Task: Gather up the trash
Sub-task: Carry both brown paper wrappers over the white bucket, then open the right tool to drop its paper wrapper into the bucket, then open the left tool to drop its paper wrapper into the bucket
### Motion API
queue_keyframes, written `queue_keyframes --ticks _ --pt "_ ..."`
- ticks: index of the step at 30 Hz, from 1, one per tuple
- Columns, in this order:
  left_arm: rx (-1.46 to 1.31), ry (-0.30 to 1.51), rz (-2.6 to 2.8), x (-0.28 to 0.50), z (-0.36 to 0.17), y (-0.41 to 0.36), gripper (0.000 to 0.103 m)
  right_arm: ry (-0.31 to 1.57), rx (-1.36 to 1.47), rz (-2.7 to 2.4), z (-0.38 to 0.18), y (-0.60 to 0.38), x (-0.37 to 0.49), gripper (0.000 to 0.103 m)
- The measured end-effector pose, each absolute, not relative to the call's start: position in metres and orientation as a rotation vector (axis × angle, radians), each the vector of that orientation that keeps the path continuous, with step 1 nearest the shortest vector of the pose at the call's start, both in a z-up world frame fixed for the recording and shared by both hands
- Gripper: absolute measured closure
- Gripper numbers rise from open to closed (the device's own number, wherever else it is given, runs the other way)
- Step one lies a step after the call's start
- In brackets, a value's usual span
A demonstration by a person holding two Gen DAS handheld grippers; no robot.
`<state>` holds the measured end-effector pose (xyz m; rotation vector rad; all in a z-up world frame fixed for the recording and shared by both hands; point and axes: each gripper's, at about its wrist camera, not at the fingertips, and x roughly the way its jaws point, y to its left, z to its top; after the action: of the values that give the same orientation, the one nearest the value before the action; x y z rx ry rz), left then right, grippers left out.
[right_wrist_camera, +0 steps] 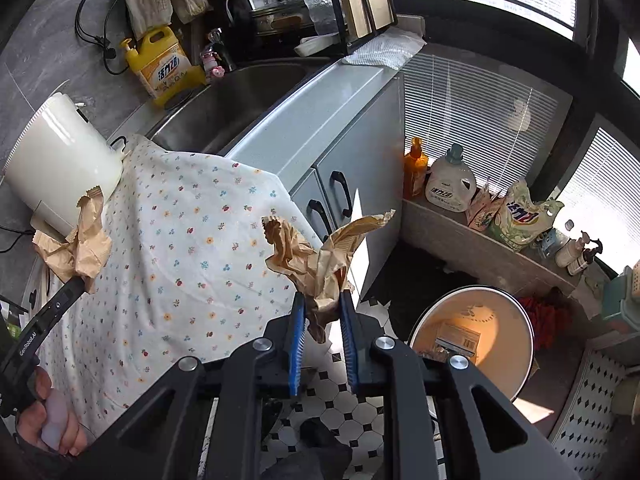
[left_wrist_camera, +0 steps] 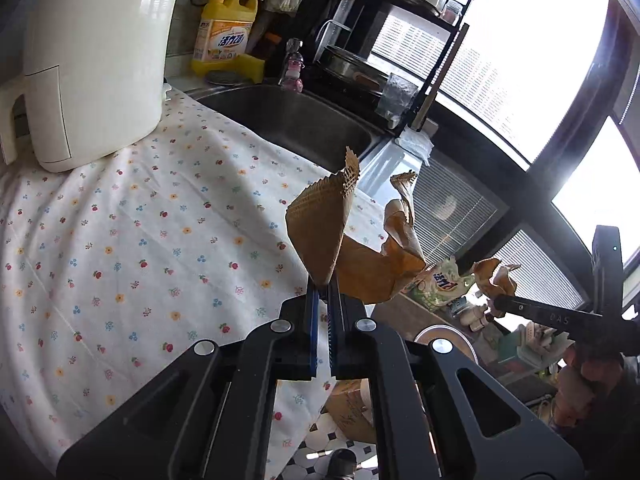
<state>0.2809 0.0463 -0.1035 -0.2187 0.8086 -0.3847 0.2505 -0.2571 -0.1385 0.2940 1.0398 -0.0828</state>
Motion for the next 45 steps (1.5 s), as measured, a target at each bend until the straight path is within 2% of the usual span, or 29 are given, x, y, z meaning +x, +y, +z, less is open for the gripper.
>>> queue_keyframes --ticks 12,16,17,19,23,42,44,45 --pt "-0.157 0.890 -0.416 0.257 -0.118 -0.083 0.098 1.123 0.368 -0.104 -0.183 -0.377 0.205 0.083" --pt "-0.128 0.905 -0.421 0.247 -0.122 -0.117 0.098 1.136 0.372 -0.085 -0.195 -0.401 0.194 0.067" --pt "-0.122 0.909 -0.423 0.244 -0.123 -0.126 0.098 1.136 0.368 -0.085 -0.198 -0.406 0.191 0.055" --pt "-0.114 0.920 -0.427 0.240 -0.128 -0.142 0.098 1.140 0.373 -0.073 -0.202 -0.416 0.185 0.039" --pt "-0.095 0.952 -0.440 0.229 -0.141 -0.170 0.098 1.140 0.378 -0.052 -0.207 -0.435 0.172 0.032" --pt "0.003 1.123 -0.595 0.202 -0.215 -0.295 0.098 1.085 0.451 -0.198 -0.198 -0.535 0.083 0.029" --pt "0.031 1.148 -0.595 0.200 -0.223 -0.305 0.095 1.083 0.456 -0.206 -0.198 -0.540 0.076 0.028" --pt "0.036 1.167 -0.599 0.199 -0.227 -0.309 0.087 1.082 0.457 -0.209 -0.198 -0.542 0.074 0.028"
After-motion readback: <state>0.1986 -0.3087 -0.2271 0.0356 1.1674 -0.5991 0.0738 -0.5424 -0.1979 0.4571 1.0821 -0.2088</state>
